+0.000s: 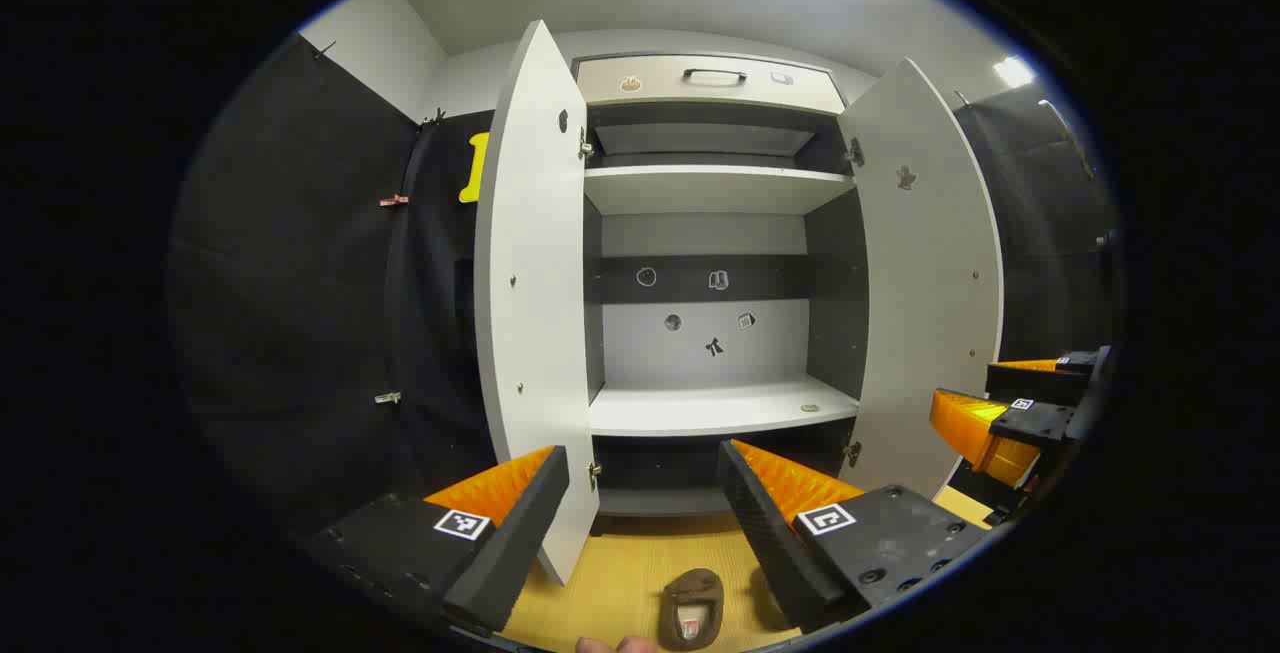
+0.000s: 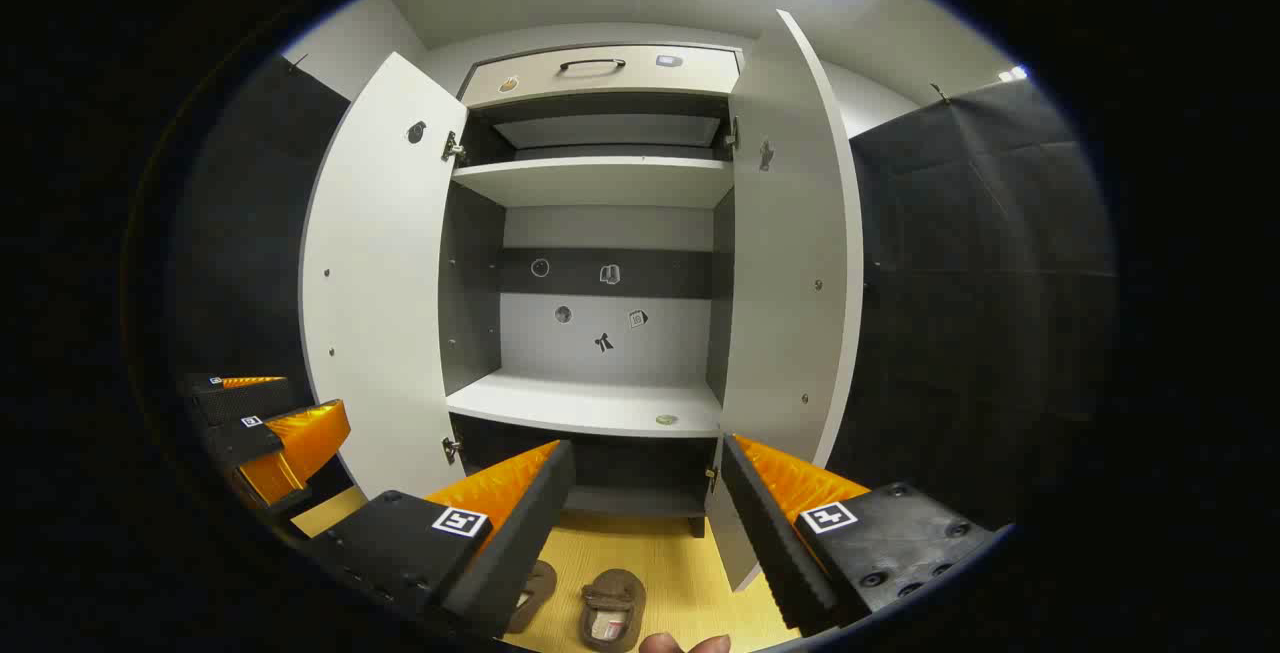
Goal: Grab one shoe with the right hand and put it into the shoe cabinet, grab the other shoe with the left hand and put it into the shoe cabinet; then close the right door with the right hand and the left door with the left hand.
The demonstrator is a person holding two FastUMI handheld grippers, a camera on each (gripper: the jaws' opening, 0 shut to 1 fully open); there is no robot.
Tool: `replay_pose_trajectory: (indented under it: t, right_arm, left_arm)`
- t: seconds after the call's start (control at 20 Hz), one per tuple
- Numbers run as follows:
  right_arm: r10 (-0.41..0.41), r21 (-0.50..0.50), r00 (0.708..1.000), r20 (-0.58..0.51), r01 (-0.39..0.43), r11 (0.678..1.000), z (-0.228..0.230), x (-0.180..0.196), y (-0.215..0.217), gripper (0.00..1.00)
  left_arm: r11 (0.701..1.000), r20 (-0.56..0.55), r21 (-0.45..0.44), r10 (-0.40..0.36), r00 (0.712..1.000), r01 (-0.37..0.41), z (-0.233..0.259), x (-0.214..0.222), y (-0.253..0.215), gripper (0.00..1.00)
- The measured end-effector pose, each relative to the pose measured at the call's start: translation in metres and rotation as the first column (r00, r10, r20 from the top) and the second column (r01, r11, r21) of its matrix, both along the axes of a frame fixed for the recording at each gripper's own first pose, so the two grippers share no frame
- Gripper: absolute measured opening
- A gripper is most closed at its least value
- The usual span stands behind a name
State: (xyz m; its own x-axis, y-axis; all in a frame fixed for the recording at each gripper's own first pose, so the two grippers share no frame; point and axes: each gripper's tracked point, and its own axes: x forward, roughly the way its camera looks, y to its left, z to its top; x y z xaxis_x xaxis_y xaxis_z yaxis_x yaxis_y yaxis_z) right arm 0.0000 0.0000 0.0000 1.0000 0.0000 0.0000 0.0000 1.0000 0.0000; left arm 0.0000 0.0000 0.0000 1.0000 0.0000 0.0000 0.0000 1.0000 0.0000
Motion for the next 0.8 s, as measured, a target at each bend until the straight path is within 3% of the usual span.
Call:
replay_pose_trajectory:
  t: [0.8]
  right_arm:
    - [0.007,-0.004,1.000,-0.018,-0.007,1.000,-0.0068,0.0042,0.0027,0.98]
  left_arm:
    - [1.000,-0.002,0.006,0.000,1.000,0.000,-0.0036,0.0052,-0.0010,0.96]
